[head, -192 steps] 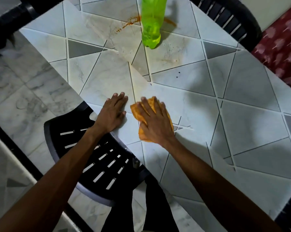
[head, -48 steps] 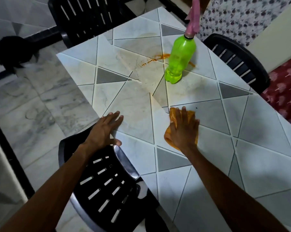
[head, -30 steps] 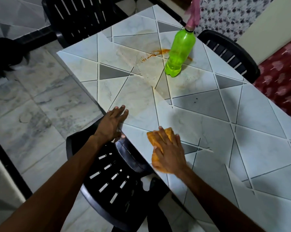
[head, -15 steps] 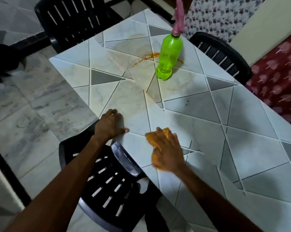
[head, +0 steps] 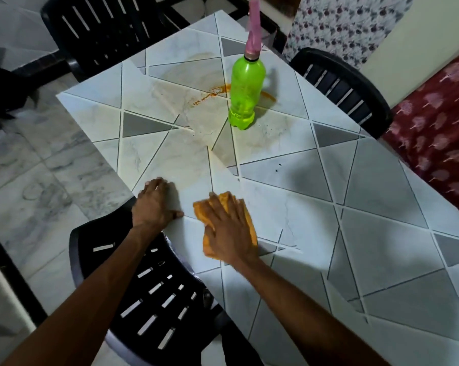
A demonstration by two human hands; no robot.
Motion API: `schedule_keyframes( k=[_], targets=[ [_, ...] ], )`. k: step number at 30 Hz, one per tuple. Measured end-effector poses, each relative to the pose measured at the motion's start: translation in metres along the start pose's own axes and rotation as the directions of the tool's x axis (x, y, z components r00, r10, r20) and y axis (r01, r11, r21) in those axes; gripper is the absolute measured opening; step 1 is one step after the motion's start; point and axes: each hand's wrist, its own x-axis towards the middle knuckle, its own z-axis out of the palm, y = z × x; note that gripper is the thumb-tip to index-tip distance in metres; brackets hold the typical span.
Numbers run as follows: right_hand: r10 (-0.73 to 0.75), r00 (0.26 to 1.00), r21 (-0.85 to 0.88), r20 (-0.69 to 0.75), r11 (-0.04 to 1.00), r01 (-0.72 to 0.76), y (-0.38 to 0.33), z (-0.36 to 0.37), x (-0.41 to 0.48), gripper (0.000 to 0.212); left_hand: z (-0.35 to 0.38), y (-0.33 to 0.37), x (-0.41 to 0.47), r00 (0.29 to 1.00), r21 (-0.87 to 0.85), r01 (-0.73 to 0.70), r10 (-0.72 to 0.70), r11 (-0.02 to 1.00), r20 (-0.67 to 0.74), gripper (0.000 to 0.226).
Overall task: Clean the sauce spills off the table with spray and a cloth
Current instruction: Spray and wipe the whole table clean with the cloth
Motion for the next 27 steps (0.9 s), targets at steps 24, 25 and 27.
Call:
schedule_keyframes(
  k=[24,25,27],
  targets=[
    [0.099,0.995,-0.005,0.023,0.995,-0.099,-0.037,0.014,-0.054,0.063,-0.003,-0.022,-0.002,0.982,0.043,-0.167,0.162,0.985,0.098,0.088],
    [0.117,0.993,-0.042,0.032,0.992,-0.115,-0.036,0.013,-0.056,0.062,-0.005,-0.028,-0.002,0.971,0.055,-0.217,0.209,0.975,0.119,0.083],
    [0.267,0.963,-0.064,0.046,0.962,-0.264,-0.043,0.008,-0.058,0.062,-0.014,-0.046,0.004,0.932,0.056,-0.335,0.322,0.941,0.163,0.075]
  ],
)
